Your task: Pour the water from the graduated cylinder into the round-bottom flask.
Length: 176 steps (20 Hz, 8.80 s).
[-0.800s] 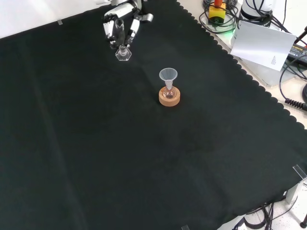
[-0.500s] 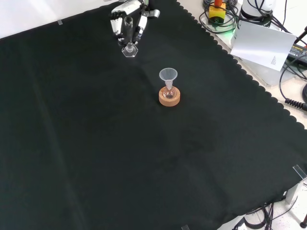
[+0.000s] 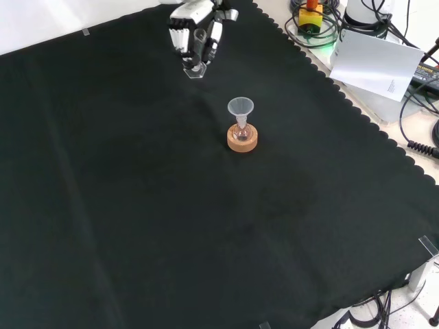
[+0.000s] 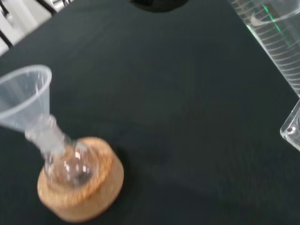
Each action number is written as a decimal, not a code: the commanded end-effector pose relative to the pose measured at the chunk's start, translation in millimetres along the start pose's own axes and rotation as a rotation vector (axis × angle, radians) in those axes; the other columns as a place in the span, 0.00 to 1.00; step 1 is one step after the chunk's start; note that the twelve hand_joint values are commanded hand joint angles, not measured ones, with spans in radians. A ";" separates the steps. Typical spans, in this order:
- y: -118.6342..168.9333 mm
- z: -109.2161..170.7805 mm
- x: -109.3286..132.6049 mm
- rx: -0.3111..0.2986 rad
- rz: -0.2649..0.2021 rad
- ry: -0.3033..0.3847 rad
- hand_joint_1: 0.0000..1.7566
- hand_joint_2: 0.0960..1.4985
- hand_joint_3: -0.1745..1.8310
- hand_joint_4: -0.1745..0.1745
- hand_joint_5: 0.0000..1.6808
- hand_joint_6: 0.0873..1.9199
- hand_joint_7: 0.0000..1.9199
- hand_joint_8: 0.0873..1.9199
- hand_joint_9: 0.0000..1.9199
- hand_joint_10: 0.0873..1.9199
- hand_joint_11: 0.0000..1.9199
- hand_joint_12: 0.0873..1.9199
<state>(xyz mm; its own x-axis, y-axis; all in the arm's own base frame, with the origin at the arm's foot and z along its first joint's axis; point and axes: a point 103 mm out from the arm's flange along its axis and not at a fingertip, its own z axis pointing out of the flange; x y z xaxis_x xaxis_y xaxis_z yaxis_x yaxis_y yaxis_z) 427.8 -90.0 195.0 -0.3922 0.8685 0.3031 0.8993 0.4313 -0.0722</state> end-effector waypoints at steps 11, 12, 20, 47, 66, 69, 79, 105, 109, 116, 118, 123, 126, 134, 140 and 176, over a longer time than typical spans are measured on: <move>-2.0 27.7 41.9 0.360 0.012 -0.261 0.66 0.72 0.08 0.00 0.61 0.47 0.69 0.10 0.78 0.00 0.71 0.31; -3.7 29.2 42.0 0.371 0.017 -0.266 0.66 0.72 0.08 0.00 0.61 0.47 0.69 0.10 0.78 0.00 0.71 0.31; -15.5 33.5 43.0 0.407 0.025 -0.290 0.66 0.72 0.08 0.00 0.61 0.48 0.70 0.10 0.78 0.00 0.71 0.31; 0.3 45.4 84.7 0.537 0.102 -0.598 0.66 0.72 0.08 0.00 0.61 0.48 0.70 0.09 0.78 0.00 0.71 0.31; 6.3 41.7 91.9 0.582 0.112 -0.797 0.66 0.73 0.07 0.00 0.61 0.48 0.70 0.08 0.78 0.00 0.71 0.31; 9.7 41.2 94.7 0.585 0.124 -0.814 0.68 0.71 0.09 0.00 0.61 0.47 0.64 0.24 0.78 0.00 0.71 0.30; 11.4 34.1 89.3 0.590 0.166 -0.835 0.66 0.58 0.29 0.00 0.60 0.51 0.71 0.07 0.79 0.00 0.71 0.31; 16.3 30.8 94.6 0.681 0.171 -0.969 0.66 0.57 0.31 0.00 0.60 0.52 0.71 0.07 0.79 0.00 0.71 0.31; 18.6 30.6 97.3 0.702 0.191 -1.000 0.66 0.57 0.31 0.00 0.60 0.52 0.71 0.07 0.79 0.00 0.71 0.31; 22.4 28.6 101.7 0.731 0.216 -1.056 0.66 0.57 0.31 0.00 0.60 0.52 0.71 0.07 0.79 0.00 0.71 0.31; 23.0 27.6 103.3 0.743 0.227 -1.067 0.66 0.57 0.31 0.00 0.60 0.52 0.71 0.07 0.79 0.00 0.71 0.31; 24.3 26.5 106.5 0.764 0.247 -1.093 0.66 0.57 0.31 0.00 0.60 0.52 0.71 0.07 0.79 0.00 0.71 0.31; 24.8 25.4 107.6 0.768 0.254 -1.108 0.66 0.57 0.31 0.00 0.60 0.52 0.71 0.06 0.79 0.00 0.71 0.31; 23.7 22.2 107.8 0.773 0.268 -1.138 0.66 0.57 0.31 0.00 0.60 0.52 0.71 0.06 0.79 0.00 0.71 0.31; 22.3 18.6 105.0 0.767 0.270 -1.151 0.66 0.57 0.31 0.00 0.60 0.52 0.71 0.06 0.79 0.00 0.71 0.31; 33.1 19.6 124.3 0.775 0.293 -1.195 0.66 0.57 0.31 0.00 0.60 0.52 0.71 0.06 0.79 0.00 0.71 0.30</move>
<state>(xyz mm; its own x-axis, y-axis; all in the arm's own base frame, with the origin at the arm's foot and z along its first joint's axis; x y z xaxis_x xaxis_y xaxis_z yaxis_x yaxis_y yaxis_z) 405.3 28.0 212.4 -0.4966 0.4543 -0.7396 0.7919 -0.1116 -0.6004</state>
